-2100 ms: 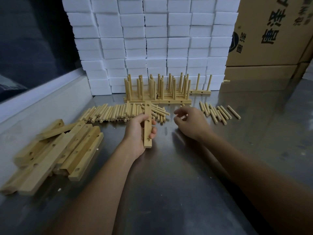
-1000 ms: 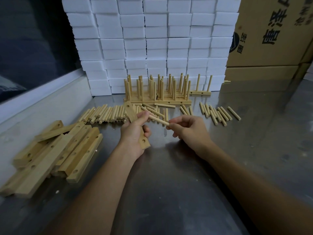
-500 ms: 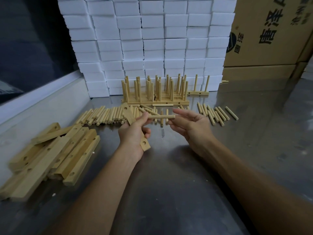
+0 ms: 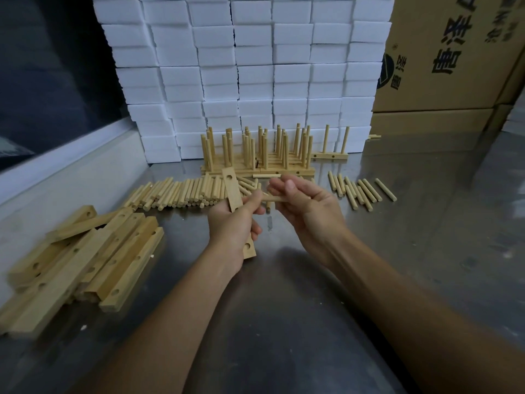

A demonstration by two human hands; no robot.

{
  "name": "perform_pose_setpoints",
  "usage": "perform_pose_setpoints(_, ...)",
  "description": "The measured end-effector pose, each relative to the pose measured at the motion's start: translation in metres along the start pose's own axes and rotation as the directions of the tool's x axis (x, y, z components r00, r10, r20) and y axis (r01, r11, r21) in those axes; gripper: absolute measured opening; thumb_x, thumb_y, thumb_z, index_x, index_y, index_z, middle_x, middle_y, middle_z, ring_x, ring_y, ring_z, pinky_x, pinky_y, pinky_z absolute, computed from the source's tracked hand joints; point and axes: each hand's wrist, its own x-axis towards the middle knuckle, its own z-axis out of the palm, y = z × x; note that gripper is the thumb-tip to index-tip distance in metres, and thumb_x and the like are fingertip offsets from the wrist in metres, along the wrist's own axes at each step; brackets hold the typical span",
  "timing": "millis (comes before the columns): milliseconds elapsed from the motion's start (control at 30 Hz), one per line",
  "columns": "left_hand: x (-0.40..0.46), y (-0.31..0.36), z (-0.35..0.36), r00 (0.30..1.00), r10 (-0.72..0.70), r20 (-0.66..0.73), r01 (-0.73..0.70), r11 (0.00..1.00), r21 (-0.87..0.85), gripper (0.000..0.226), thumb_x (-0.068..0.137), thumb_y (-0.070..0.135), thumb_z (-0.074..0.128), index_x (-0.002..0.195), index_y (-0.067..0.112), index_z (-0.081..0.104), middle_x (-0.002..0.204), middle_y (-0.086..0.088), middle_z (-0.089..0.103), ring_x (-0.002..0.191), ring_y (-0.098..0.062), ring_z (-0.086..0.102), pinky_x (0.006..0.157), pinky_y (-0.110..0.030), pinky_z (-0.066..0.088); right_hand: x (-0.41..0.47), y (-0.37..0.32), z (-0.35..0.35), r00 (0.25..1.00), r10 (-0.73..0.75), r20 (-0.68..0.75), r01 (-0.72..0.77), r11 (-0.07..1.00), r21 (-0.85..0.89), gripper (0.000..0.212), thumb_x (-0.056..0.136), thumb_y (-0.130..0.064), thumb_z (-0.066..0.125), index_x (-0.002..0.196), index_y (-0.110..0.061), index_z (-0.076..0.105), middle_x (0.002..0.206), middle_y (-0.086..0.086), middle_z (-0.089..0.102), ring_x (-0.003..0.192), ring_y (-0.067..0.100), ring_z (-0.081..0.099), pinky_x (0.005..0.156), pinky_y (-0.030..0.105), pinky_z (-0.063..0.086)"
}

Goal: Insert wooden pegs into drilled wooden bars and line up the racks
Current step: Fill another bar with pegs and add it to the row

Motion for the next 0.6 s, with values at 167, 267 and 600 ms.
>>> perform_pose_setpoints(167, -0.002, 0.001, -0.001, 0.999, 0.027, 0.043, -0.03, 0.998, 0.051, 0.02, 0.092, 0.031, 0.069, 0.084, 0.012, 0.069, 0.055, 0.005, 0.063, 0.039, -0.01, 0.047, 0.036, -0.021, 0.037, 0.0, -0.001, 0.003, 0.999, 0.002, 0.036, -0.003, 0.999, 0.034, 0.02, 0.093, 0.003, 0.058, 0.111, -0.001, 0.067, 0.109, 0.013, 0.073, 0.111, 0.024, 0.069, 0.091, 0.032, 0.058)
perform_pose_setpoints(267, -0.007, 0.0, 0.002, 0.988, 0.071, 0.137, -0.09, 0.986, 0.14, 0.026, 0.09, 0.036, 0.071, 0.082, 0.011, 0.067, 0.054, 0.003, 0.061, 0.038, -0.01, 0.048, 0.037, -0.019, 0.037, -0.002, -0.002, 0.004, 0.999, -0.029, 0.015, 0.03, 0.999, -0.046, 0.016, 0.1, -0.012, 0.054, 0.109, -0.013, 0.067, 0.096, 0.005, 0.074, 0.096, 0.022, 0.072, 0.086, 0.036, 0.06)
perform_pose_setpoints(600, -0.009, 0.01, 0.0, 0.938, 0.14, 0.318, -0.186, 0.975, 0.119, 0.022, 0.107, 0.025, 0.038, 0.11, 0.019, 0.06, 0.072, -0.002, 0.051, 0.046, -0.013, 0.04, 0.04, -0.025, 0.032, 0.002, 0.001, -0.011, 0.864, -0.443, 0.238, 0.447, 0.459, -0.768, 0.014, 0.094, -0.016, 0.068, 0.106, -0.014, 0.074, 0.079, -0.006, 0.068, 0.065, 0.006, 0.061, 0.059, 0.02, 0.05)
